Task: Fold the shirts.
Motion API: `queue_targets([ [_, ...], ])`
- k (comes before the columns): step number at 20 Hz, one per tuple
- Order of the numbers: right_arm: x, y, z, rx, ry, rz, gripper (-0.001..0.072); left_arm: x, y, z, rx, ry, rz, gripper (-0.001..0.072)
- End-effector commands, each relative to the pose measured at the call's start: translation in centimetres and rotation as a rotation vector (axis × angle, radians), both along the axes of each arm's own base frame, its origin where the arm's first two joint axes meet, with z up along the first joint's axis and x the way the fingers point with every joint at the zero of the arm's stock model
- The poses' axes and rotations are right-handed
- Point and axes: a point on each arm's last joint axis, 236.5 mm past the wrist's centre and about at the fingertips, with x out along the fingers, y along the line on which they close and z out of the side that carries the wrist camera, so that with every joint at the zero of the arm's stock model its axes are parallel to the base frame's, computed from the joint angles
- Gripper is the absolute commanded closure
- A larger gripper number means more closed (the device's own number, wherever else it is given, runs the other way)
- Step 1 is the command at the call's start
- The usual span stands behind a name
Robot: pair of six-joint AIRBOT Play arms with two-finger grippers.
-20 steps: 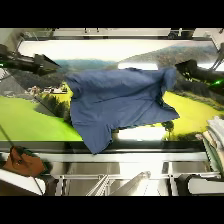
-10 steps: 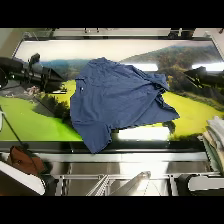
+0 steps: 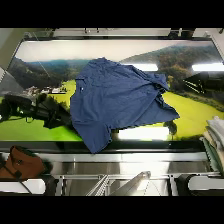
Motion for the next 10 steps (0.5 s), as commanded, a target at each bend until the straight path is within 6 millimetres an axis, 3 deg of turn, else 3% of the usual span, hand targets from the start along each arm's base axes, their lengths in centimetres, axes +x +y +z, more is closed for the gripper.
queue_targets([
  [1,-0.3,0.2,0.0,0.006,0.008,0.013,0.0344,-2.0,-0.1,-2.6,0.052,0.020,0.029,0.0020],
  [3,-0.3,0.2,0.0,0.006,0.008,0.013,0.0344,-2.0,-0.9,-2.6,0.054,0.013,0.006,0.0020],
  [10,-0.6,0.6,0.1,0.016,0.014,0.029,0.0344,1.4,-6.4,-1.0,0.084,-0.142,-0.137,0.0021],
])
